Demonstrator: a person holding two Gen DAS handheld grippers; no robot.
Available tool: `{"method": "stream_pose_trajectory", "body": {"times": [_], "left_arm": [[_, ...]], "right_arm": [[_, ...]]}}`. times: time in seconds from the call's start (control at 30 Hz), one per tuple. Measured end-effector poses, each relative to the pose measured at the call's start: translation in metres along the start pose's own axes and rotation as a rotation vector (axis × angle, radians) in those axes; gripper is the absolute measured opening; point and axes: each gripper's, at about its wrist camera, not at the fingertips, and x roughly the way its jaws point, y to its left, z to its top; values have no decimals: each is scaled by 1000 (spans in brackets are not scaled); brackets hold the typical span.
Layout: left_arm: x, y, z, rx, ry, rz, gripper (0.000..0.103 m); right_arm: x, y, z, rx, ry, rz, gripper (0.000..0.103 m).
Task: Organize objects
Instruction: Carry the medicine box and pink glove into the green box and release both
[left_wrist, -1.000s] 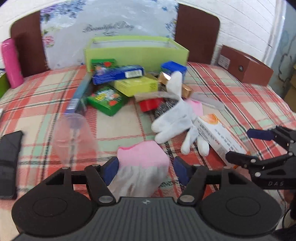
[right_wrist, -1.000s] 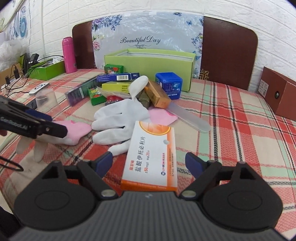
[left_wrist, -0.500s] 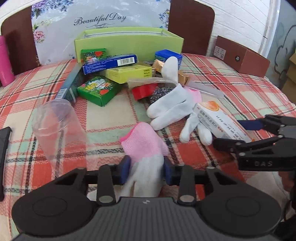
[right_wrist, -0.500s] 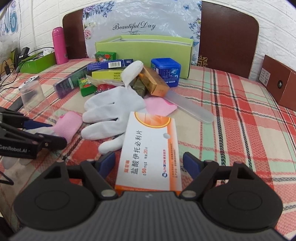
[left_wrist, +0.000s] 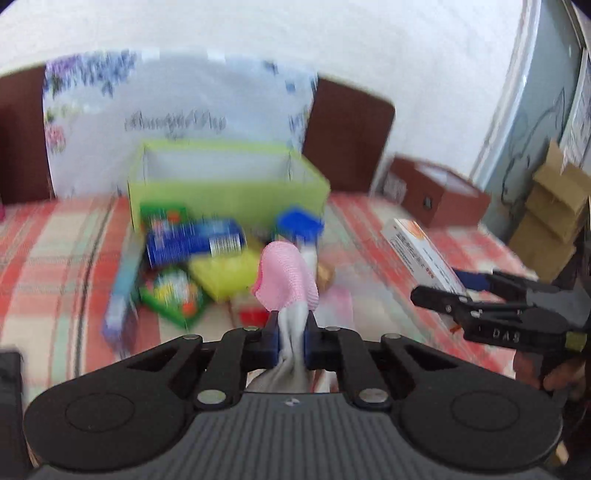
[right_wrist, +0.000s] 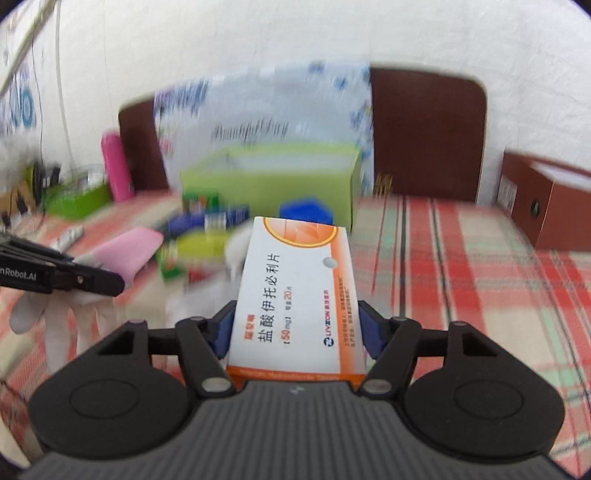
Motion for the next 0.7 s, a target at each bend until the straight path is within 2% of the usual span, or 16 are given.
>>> {"method": "stream_pose_trajectory", "body": {"times": [0.13,0.27,0.33,0.47,0.7], "left_arm": [[-4,8,45,-18,-137,38,10],[15,25,86,-85,-177,47,10],[33,33,102,-94,-173,82,10],[81,54,126,-145,-114,109,10],[146,98,159,-250,-69,126,10]], "right_arm": [[9,3,43,0,-142,-10,66],[31,13,80,-5,-218,-10,66],[51,19,97,-9,-224,-26,66],[103,20,121,9,-193,-40,66],[202,9,138,52,-101,-102,66]]}}
